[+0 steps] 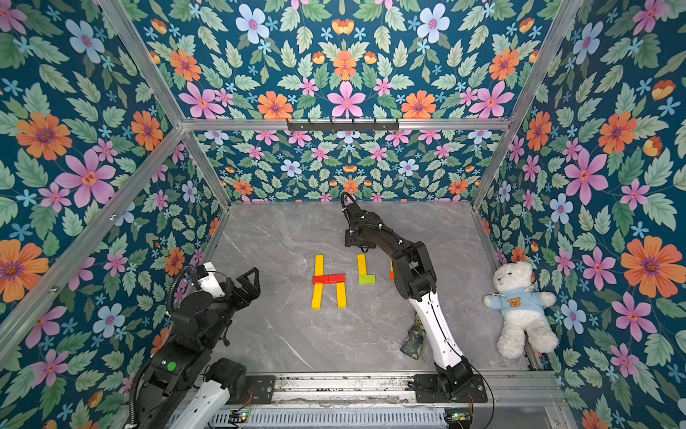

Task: Assemble the letter h with building blocks
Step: Pick up the building block from the center of the board.

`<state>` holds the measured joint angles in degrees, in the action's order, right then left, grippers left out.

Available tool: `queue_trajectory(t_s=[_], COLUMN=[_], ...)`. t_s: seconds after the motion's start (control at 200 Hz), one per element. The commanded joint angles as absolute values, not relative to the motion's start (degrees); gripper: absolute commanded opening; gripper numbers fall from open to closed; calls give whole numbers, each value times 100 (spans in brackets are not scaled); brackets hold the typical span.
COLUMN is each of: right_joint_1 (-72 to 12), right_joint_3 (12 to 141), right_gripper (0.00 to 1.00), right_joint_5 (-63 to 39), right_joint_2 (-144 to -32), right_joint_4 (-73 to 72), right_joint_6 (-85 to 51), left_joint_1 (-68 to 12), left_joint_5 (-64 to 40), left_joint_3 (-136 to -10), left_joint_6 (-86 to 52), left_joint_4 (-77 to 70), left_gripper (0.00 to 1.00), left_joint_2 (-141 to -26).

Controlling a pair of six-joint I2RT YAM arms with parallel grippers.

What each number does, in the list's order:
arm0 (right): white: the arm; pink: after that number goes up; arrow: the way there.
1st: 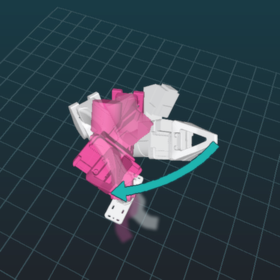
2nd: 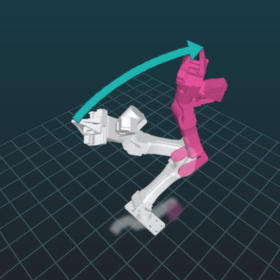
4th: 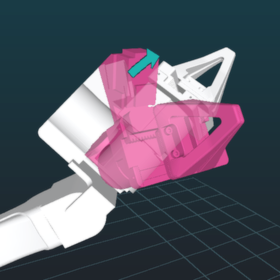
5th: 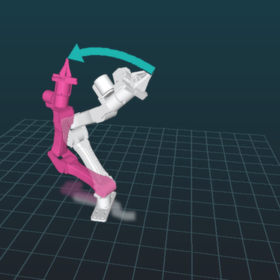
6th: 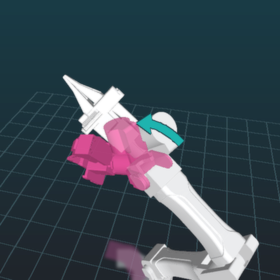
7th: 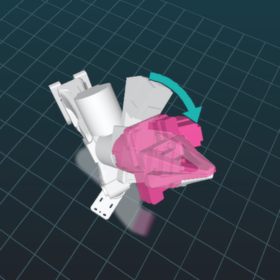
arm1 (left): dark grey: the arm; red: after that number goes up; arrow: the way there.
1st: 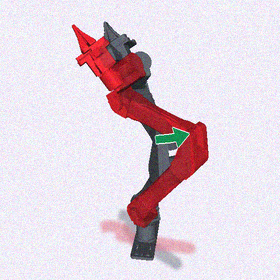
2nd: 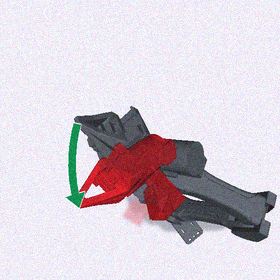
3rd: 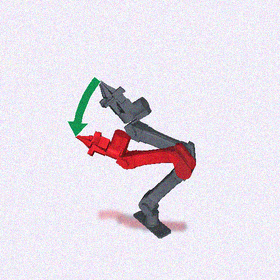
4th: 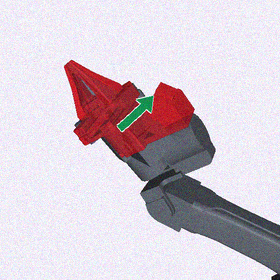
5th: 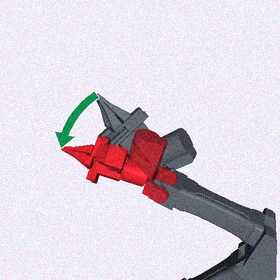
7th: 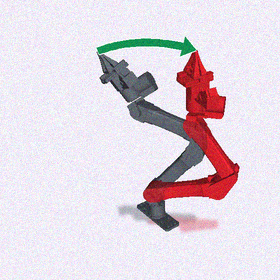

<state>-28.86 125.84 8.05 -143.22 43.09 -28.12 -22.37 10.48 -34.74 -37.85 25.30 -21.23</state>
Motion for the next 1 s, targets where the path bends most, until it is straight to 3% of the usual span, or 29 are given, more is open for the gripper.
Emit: queue_trajectory(t_s=[0.0, 0.27, 0.63, 0.83, 0.995], right_joint_1=[-2881, -2881, -2891, -3000, -3186], right_joint_3=[12825, 13335, 12897, 11894, 10239], right_gripper=[77, 67, 55, 55, 55], right_joint_5=[791, 780, 632, 584, 504], right_joint_2=[-14465, -14784, -14023, -12923, -11606], right_joint_4=[4542, 4887, 4406, 4252, 3940], right_joint_6=[-2719, -2637, -2601, -2686, -2891], left_joint_1=[-2222, -2211, -2195, -2193, -2191], left_joint_5=[1056, 1062, 1018, 1006, 978], left_joint_3=[-3489, -3469, -3419, -3428, -3428], left_joint_6=[-3806, -3805, -3832, -3827, -3831], left_joint_4=[2399, 2394, 2338, 2338, 2338], left_gripper=[100, 100, 100, 100, 100], left_joint_2=[-2136, -2114, -2159, -2127, -2092])
